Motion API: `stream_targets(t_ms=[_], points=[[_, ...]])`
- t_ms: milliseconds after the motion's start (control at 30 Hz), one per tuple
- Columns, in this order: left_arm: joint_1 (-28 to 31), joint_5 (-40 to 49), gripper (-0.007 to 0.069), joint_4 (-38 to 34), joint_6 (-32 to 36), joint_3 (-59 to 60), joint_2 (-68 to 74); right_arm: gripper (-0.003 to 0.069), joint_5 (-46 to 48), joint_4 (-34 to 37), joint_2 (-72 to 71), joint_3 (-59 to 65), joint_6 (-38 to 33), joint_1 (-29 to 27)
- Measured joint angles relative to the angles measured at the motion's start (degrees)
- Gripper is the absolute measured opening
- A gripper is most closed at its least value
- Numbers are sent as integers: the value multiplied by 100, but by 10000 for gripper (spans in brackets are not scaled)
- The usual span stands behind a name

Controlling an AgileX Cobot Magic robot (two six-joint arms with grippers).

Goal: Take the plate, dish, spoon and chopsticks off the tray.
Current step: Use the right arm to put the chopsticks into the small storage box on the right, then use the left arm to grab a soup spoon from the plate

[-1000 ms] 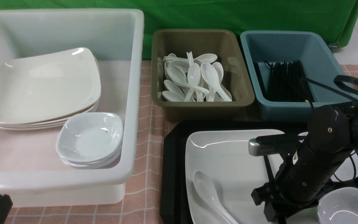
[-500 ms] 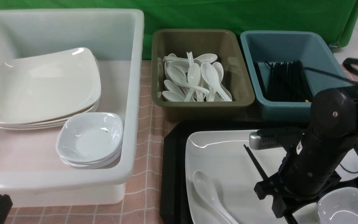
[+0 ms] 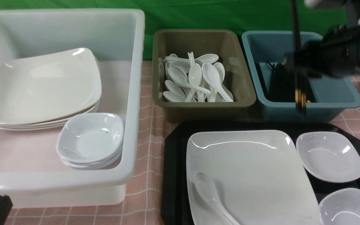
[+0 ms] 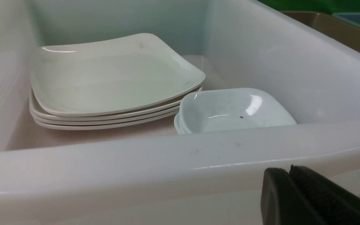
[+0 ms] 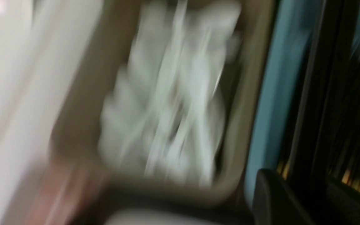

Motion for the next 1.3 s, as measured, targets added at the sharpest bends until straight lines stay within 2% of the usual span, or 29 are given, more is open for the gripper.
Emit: stream_targets(t_ms=[200, 467, 633, 700, 833, 867, 933, 967, 1067, 1100, 1133, 1167, 1200, 1300], points=[[0, 0, 21, 0, 0, 0, 0, 164, -2178, 0, 1059, -110, 230, -692], [0, 0, 21, 0, 0, 0, 0, 185, -2500, 0, 2716, -759, 237, -880], [0, 0, 21, 0, 0, 0, 0, 334, -2201, 0, 3187, -901, 255, -880], [0, 0, 21, 0, 0, 0, 0, 398, -1882, 0, 3134, -928, 255, -880], [0, 0, 21, 0, 0, 0, 0, 409, -874, 0, 2765, -928, 255, -880], [0, 0, 21, 0, 0, 0, 0, 368, -125, 0, 2400, -928, 255, -880], [0, 0, 21, 0, 0, 0, 0, 267, 723, 0, 1969, -929, 208, -880], [0, 0, 21, 0, 0, 0, 0, 255, 922, 0, 1865, -934, 181, -880], [0, 0, 21, 0, 0, 0, 0, 69, 2455, 0, 1103, -941, -11, -880], [0, 0, 21, 0, 0, 0, 0, 38, 3115, 0, 768, -941, -107, -880], [0, 0, 21, 0, 0, 0, 0, 30, 3549, 0, 539, -925, -180, -880], [0, 0, 21, 0, 0, 0, 0, 30, 3548, 0, 493, -925, -197, -880], [0, 0, 21, 0, 0, 0, 0, 30, 4253, 0, 89, -810, -327, -866], [0, 0, 21, 0, 0, 0, 0, 30, 4811, 0, -538, -427, -405, -773]])
